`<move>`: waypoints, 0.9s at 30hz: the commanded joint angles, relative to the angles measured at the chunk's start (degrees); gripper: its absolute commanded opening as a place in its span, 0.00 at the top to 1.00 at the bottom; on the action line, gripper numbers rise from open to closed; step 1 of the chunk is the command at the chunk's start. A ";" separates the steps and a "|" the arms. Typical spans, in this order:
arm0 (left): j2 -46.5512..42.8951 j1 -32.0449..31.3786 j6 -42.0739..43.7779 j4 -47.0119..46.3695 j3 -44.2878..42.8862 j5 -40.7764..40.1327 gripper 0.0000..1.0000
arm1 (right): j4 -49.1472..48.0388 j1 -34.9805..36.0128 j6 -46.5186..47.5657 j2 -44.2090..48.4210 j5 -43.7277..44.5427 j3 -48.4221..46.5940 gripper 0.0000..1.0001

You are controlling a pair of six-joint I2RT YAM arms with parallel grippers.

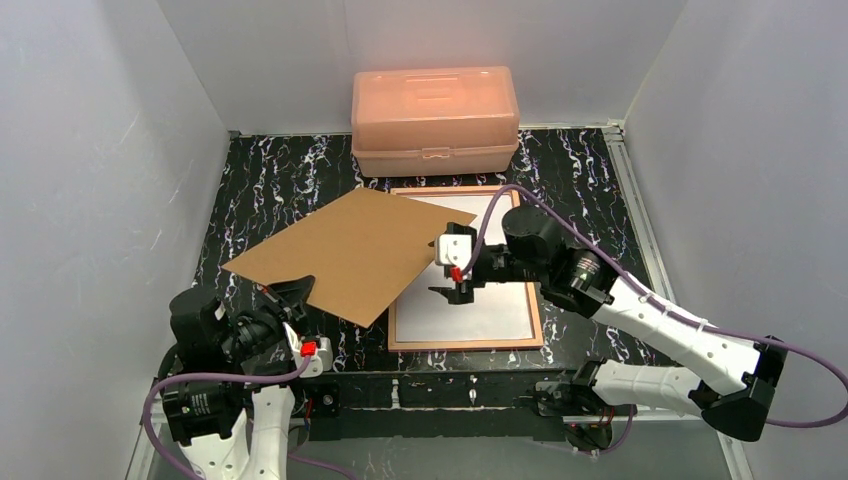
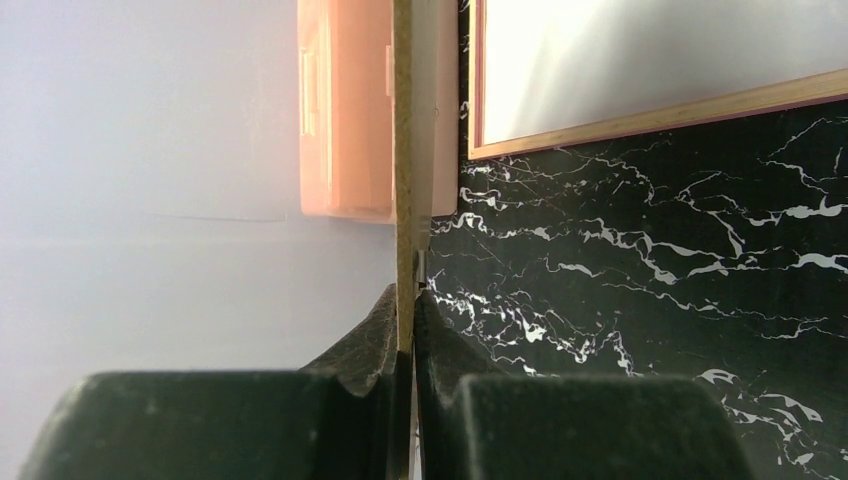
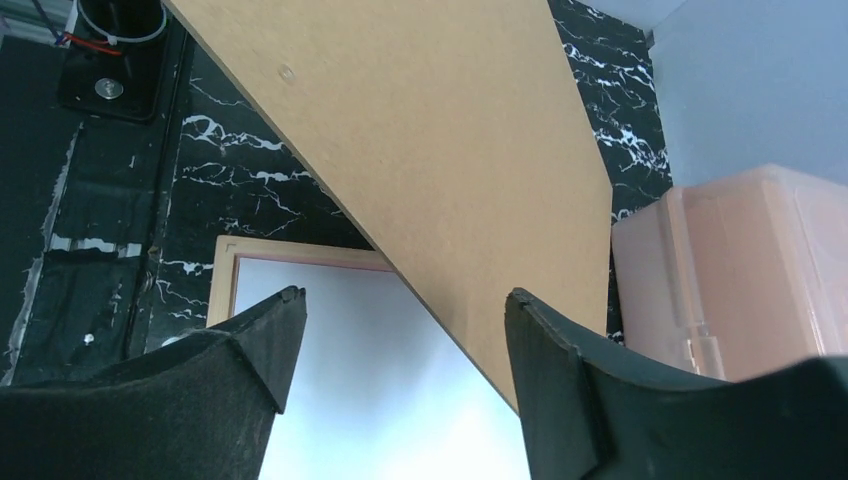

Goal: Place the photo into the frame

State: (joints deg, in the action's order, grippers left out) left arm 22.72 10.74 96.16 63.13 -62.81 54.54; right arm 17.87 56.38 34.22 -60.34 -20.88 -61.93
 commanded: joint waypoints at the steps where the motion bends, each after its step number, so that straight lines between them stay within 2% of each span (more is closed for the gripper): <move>1: 1.23 -0.02 2.77 -1.17 -2.17 3.93 1.00 | -5.35 4.47 3.92 -0.63 5.82 -0.18 0.23; 9: 1.79 -0.02 2.05 -1.00 -2.99 4.08 1.00 | -13.80 10.99 7.66 -5.68 18.99 1.87 0.47; 12: 2.26 -0.02 1.50 -1.00 -3.60 4.01 1.00 | -19.27 12.83 8.54 -6.23 24.32 3.12 0.62; 17: 2.54 -0.02 -1.52 -3.28 -3.72 3.02 1.00 | -24.24 14.90 9.44 -5.01 30.67 4.30 0.95; 19: 2.06 0.00 -4.31 -6.10 -2.94 2.29 1.00 | -24.46 15.18 8.96 -4.04 32.29 4.36 0.99; 20: 1.72 -0.02 -6.23 -8.09 -2.40 1.85 0.94 | -24.04 15.26 8.17 -3.55 32.68 4.20 0.99; 22: 1.17 -0.02 -11.30 -13.55 -1.07 0.86 0.51 | -22.56 15.25 6.26 -2.40 32.75 3.18 0.99; 23: 0.92 -0.02 -14.01 -16.32 -0.44 0.25 0.35 | -22.08 15.24 4.71 -1.95 32.83 2.58 0.99; 24: 0.85 -0.02 -16.71 -18.72 0.01 -0.35 0.24 | -21.66 15.23 2.12 -1.56 32.90 1.89 0.99; 27: 2.02 -0.04 -27.32 -27.28 0.13 -3.56 0.10 | -20.02 15.19 -4.99 -1.43 34.72 -1.42 0.99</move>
State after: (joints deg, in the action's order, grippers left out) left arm 23.66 10.76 82.76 49.65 -63.29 53.36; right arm 3.38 71.75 39.86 -65.04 9.26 -56.64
